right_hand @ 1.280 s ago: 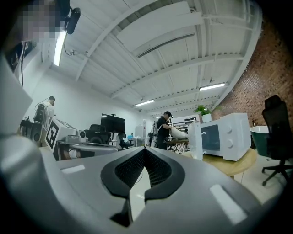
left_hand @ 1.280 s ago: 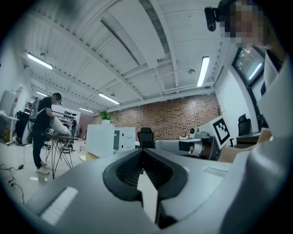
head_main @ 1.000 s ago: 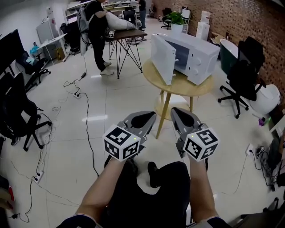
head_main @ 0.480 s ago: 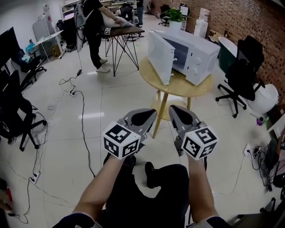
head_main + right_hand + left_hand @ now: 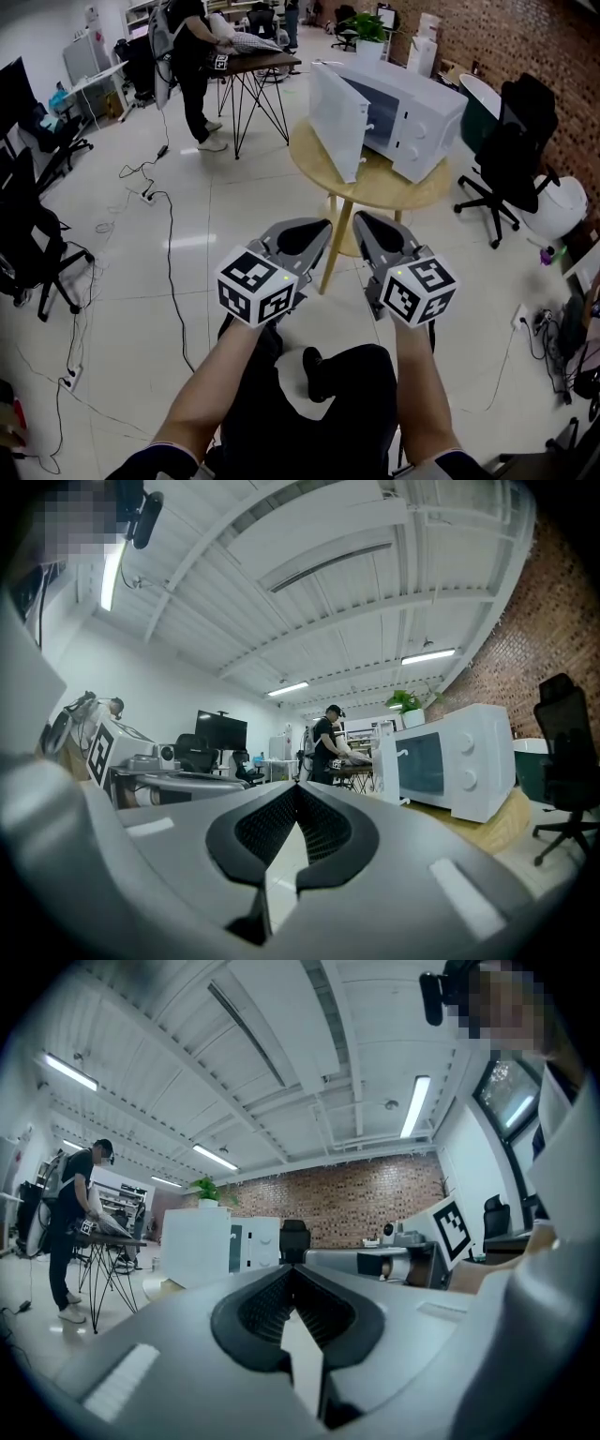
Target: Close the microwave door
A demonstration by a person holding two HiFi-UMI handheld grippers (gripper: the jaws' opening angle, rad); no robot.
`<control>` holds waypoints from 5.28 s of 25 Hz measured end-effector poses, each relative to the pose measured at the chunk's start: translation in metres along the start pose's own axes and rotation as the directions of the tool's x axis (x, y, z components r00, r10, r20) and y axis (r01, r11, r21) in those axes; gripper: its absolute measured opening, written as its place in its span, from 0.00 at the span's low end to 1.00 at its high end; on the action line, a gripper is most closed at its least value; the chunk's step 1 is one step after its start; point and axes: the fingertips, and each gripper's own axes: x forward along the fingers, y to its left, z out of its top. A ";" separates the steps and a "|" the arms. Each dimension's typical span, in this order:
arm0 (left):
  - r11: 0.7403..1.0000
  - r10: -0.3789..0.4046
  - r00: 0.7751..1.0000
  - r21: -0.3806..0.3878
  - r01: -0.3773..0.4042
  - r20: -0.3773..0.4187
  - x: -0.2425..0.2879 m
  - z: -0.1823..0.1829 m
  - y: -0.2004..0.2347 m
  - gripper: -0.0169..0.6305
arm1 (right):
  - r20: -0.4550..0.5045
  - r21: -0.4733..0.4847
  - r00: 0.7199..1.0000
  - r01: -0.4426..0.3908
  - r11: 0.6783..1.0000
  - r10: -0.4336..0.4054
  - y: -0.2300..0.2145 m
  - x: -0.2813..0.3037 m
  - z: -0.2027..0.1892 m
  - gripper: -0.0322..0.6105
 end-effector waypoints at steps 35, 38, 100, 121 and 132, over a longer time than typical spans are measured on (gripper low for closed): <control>1.000 -0.016 0.999 -0.007 0.015 -0.033 0.092 -0.018 0.098 0.03 | -0.019 -0.036 0.999 0.046 0.998 -0.047 -0.096 0.110 -0.008 0.05; 1.000 -0.024 0.999 -0.009 0.024 -0.025 0.103 -0.016 0.112 0.03 | -0.028 -0.047 0.998 0.058 0.997 -0.060 -0.107 0.123 -0.009 0.05; 0.984 -0.134 0.990 -0.121 0.128 -0.044 0.198 -0.067 0.160 0.03 | -0.150 -0.084 0.815 0.553 0.829 -0.559 -0.314 0.151 -0.030 0.05; 0.989 -0.106 0.994 -0.111 0.102 -0.026 0.182 -0.056 0.166 0.03 | -0.134 0.074 0.788 0.612 0.787 -0.600 -0.318 0.148 -0.024 0.05; 0.991 -0.118 0.993 -0.066 0.117 -0.002 0.169 -0.029 0.143 0.03 | -0.079 0.008 0.882 0.466 0.885 -0.464 -0.249 0.123 -0.016 0.05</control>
